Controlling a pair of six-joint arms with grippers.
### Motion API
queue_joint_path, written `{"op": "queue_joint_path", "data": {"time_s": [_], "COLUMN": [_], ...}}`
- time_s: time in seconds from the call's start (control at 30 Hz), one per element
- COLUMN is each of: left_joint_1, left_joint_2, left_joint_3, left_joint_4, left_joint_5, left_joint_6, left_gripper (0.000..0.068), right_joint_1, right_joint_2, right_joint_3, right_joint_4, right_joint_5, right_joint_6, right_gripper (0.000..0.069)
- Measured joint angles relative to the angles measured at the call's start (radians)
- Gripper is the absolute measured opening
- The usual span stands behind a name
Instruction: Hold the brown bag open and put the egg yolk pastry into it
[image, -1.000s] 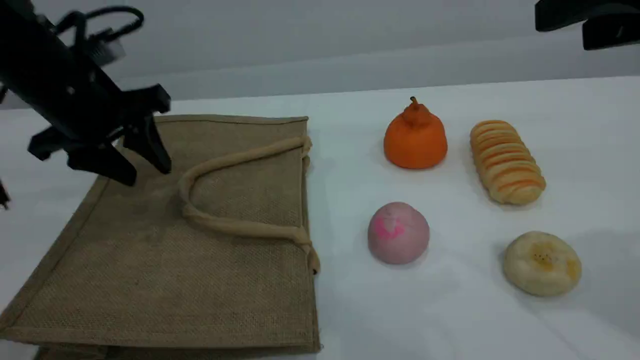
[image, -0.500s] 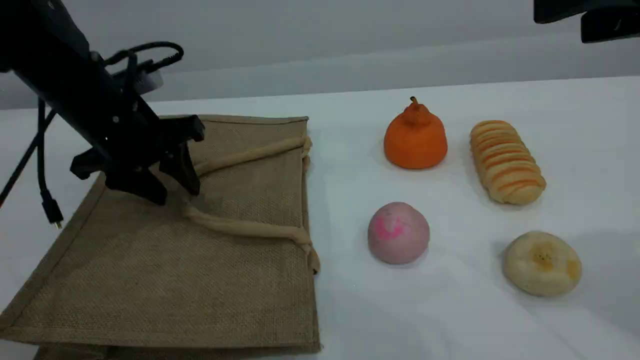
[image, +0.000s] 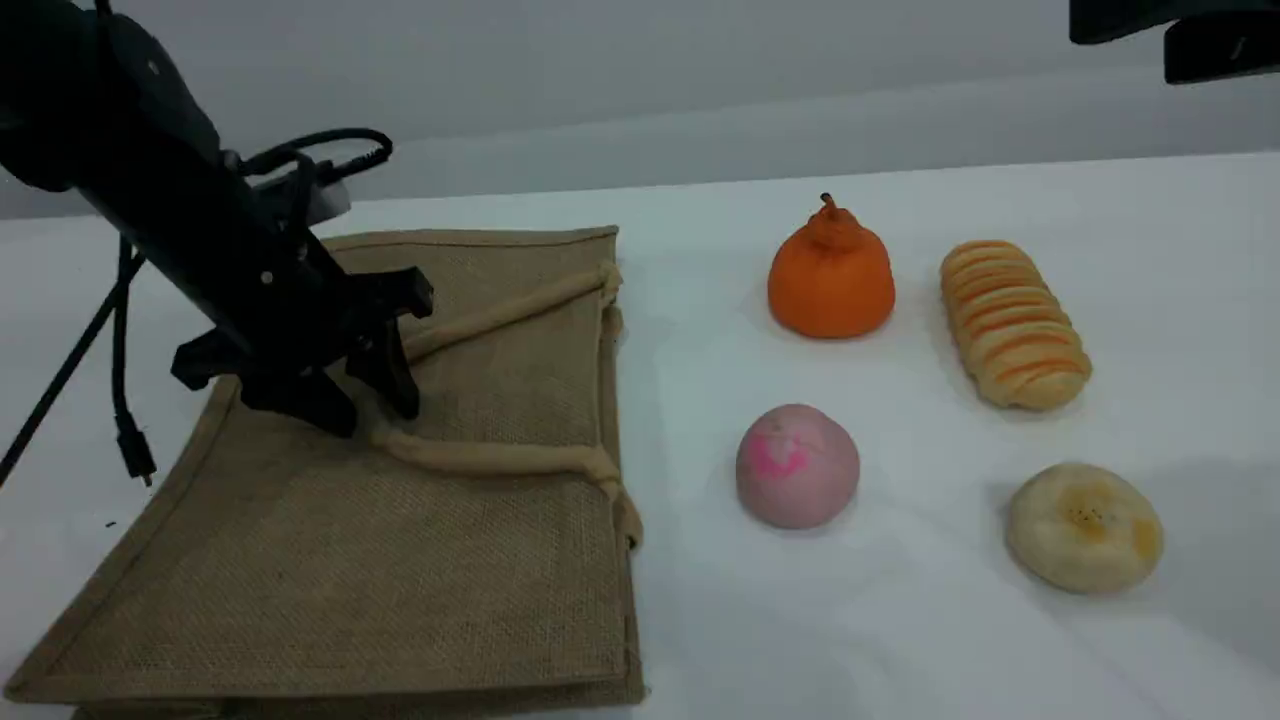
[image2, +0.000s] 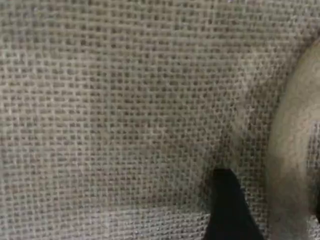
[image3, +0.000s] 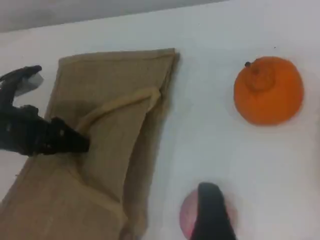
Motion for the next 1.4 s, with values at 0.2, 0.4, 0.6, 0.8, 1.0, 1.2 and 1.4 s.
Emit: {"op": "queue_joint_path", "data": {"time_s": [0.2,0.4,0.6,0.8,1.0,1.2,1.4], "left_joint_1": [0.000,0.000,-0.001,-0.001,-0.001,-0.001,0.000], "left_joint_2": [0.002,-0.004,-0.065,-0.156,-0.240,-0.285,-0.301], "left_joint_3": [-0.001,-0.012,-0.092,-0.228,-0.374,-0.488,-0.583], "left_joint_4": [-0.021,-0.024,-0.017,-0.012,-0.010,-0.005,0.022], "left_joint_5": [0.005,0.027,0.135,0.278,0.449,0.601,0.751], "left_joint_6": [0.000,-0.001,-0.002,0.000,0.034,0.061,0.128], "left_gripper": [0.0244,0.0086,0.0086,0.0086,0.0086,0.0086,0.0086], "right_joint_1": [0.000,0.000,0.000,0.000,0.000,0.000,0.000], "right_joint_2": [0.000,0.000,0.000,0.000,0.000,0.000,0.000], "right_joint_3": [0.000,0.000,0.000,0.001,0.001,0.002,0.002], "right_joint_4": [0.001,0.001,0.001,0.002,0.002,0.001,0.001], "right_joint_5": [0.000,0.000,0.000,0.001,0.001,0.001,0.001], "right_joint_6": [-0.001,-0.001,-0.001,0.000,-0.003,-0.006,-0.009], "right_gripper": [0.0416,0.0416,0.0416,0.0416,0.0416,0.0416,0.0416]}}
